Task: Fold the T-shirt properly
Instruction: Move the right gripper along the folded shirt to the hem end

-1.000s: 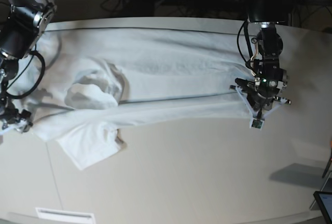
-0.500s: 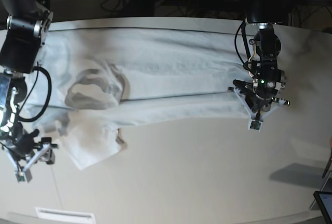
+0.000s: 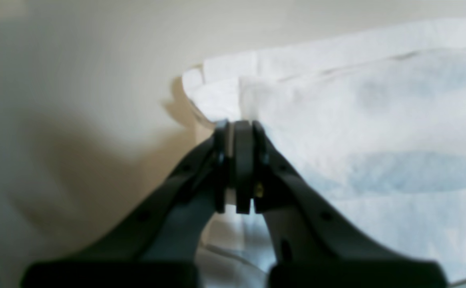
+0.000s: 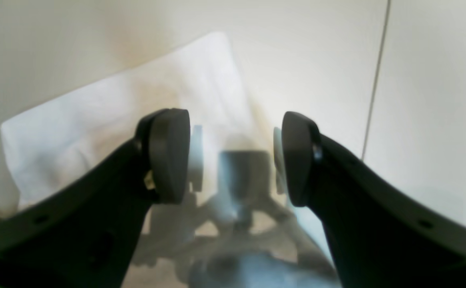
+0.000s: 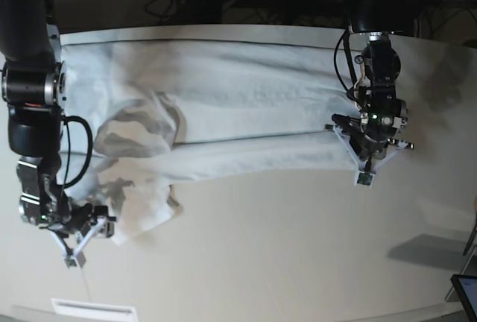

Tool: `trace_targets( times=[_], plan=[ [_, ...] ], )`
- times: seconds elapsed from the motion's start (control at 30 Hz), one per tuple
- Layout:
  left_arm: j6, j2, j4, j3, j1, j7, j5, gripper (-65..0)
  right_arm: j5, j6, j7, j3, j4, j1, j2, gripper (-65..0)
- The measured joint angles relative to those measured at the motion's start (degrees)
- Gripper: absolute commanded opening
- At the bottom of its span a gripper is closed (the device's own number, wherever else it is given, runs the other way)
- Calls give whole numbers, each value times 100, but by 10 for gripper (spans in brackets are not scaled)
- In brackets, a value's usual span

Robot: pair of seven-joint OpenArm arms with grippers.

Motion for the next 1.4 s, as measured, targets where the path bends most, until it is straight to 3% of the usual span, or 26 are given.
trace_targets(
  times=[0.17,0.43,0.83,1.0,1.4],
  plan=[
    [0,-2,0,0,9,0,0,-650,2,7,306,-26,-498,166,-133,-215],
    [0,0,31,0,24,2,0,-650,-17,0,807,-26,-1091,295,-210,-209],
    [0,2,103,0,33,4,-2,-650,-24,-2,879,-26,-1126,216,-304,-209],
    [0,0,103,0,33,4,-2,-650,63,0,1147,-26,-1445,256,-317,-209],
    [0,66,107,0,-28,262,-20,-650,46,-61,1244,-26,-1484,282,-575,-213]
  ],
)
